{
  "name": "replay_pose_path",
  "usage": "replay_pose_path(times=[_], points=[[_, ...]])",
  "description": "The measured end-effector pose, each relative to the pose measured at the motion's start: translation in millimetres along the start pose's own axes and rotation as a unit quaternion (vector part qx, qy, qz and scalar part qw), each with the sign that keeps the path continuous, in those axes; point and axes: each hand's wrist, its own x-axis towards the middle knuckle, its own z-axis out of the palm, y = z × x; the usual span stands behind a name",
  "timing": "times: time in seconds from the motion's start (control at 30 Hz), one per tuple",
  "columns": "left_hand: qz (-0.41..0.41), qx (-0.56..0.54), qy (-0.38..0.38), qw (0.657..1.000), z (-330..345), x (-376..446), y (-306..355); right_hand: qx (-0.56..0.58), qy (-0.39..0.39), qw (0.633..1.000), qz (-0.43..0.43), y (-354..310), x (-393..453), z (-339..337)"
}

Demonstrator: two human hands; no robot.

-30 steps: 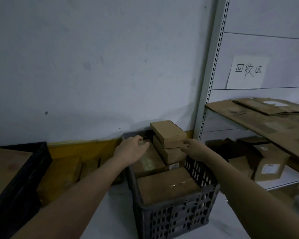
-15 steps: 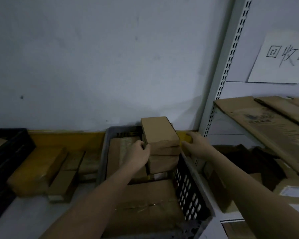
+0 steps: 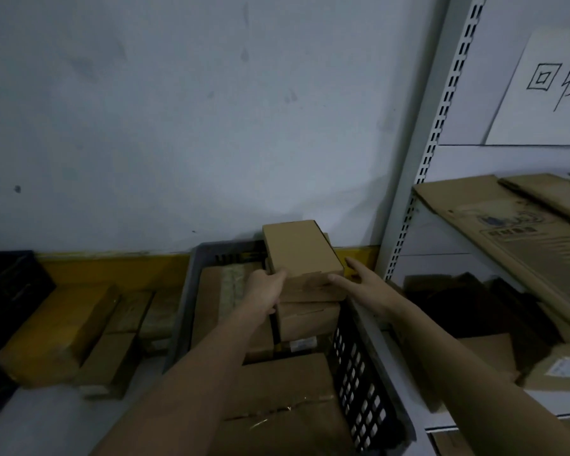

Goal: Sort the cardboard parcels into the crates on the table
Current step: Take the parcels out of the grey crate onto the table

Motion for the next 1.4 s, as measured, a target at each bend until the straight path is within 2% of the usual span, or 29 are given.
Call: replay_pose_path(times=[0.13, 0.3, 0.43, 0.5, 0.63, 0.73, 0.8, 0.97, 1.17, 1.27, 1.33, 1.4], points=[[-0.007, -0.024, -0.041, 0.999, -9.7, -1.0, -1.5, 0.014, 0.07, 0.997, -0.001, 5.9, -5.2, 5.0], [0.032, -0.099, -0.048, 0.993, -45.7, -4.1, 2.0, 0.041, 0.13, 0.991, 0.017, -1.7, -6.6, 8.7], [0.063, -0.217, -0.081, 0.971, -96.8, -17.1, -26.8, -0.034, 0.158, 0.986, 0.028, -12.7, -1.5, 24.1], [0.069, -0.228, -0.065, 0.969, -124.1, -17.3, -40.5, -0.07, 0.152, 0.985, 0.032, -18.3, 4.6, 36.4], [0.076, -0.236, -0.031, 0.968, -164.6, -14.0, -55.7, -0.13, 0.201, 0.969, 0.068, -26.5, 12.9, 56.1], [0.079, -0.231, -0.031, 0.969, -180.9, -14.1, -66.6, -0.176, 0.178, 0.961, 0.117, -24.7, 17.1, 65.4], [0.081, -0.238, -0.04, 0.967, -186.5, -16.1, -71.3, -0.162, 0.156, 0.965, 0.133, -22.1, 20.0, 69.4], [0.078, -0.234, -0.042, 0.968, -195.9, -19.9, -82.7, -0.104, 0.166, 0.967, 0.166, -28.5, 18.5, 72.4], [0.063, -0.225, -0.021, 0.972, -198.4, -22.4, -94.1, -0.16, 0.184, 0.949, 0.201, -36.8, 11.5, 81.7], [0.063, -0.241, -0.009, 0.968, -204.6, -27.6, -96.9, -0.164, 0.255, 0.939, 0.163, -43.1, 1.7, 82.0], [0.071, -0.251, -0.002, 0.965, -211.3, -31.8, -95.8, -0.105, 0.283, 0.946, 0.117, -48.4, -2.9, 76.9], [0.085, -0.26, 0.008, 0.962, -217.8, -36.9, -92.0, -0.017, 0.276, 0.957, 0.09, -56.7, -5.6, 69.2]])
